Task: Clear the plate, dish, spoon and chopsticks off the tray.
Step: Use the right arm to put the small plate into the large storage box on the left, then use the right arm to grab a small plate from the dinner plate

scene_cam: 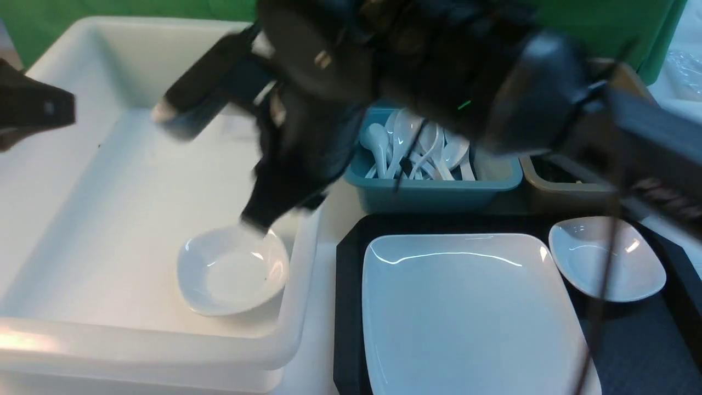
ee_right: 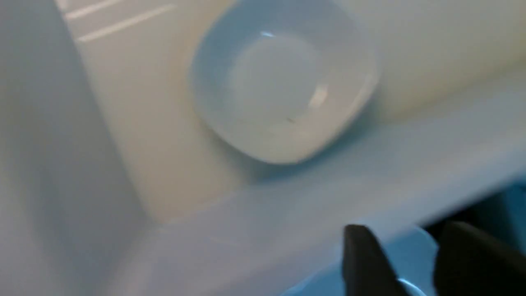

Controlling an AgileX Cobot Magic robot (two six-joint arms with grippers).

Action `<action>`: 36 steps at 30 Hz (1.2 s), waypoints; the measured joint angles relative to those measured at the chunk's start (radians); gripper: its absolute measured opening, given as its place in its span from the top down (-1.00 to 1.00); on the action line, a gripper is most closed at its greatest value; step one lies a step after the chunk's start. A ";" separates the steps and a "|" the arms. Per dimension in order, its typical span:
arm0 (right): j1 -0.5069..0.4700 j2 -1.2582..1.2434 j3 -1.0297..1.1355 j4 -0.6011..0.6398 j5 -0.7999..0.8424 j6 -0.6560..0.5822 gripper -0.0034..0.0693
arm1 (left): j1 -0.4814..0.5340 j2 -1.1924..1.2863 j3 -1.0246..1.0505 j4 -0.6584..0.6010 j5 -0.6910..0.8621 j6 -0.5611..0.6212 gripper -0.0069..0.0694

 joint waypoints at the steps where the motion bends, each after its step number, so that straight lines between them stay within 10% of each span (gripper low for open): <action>1: -0.026 -0.050 0.008 -0.039 0.000 0.017 0.61 | -0.047 0.000 0.000 0.000 -0.003 0.004 0.81; 11: -0.386 -0.517 0.409 -0.090 0.000 0.059 0.82 | -0.359 0.080 0.001 0.061 -0.018 -0.054 0.81; 17: -0.607 -0.671 0.873 -0.090 -0.077 0.065 0.50 | -0.544 0.216 0.001 0.063 -0.085 -0.094 0.81; 25: -0.692 -0.609 1.220 -0.082 -0.419 0.066 -0.30 | -0.734 0.372 0.001 0.078 -0.189 -0.150 0.81; 36: -0.692 -0.412 1.250 -0.082 -0.668 0.066 -0.37 | -0.777 0.468 -0.053 0.124 -0.290 -0.198 0.81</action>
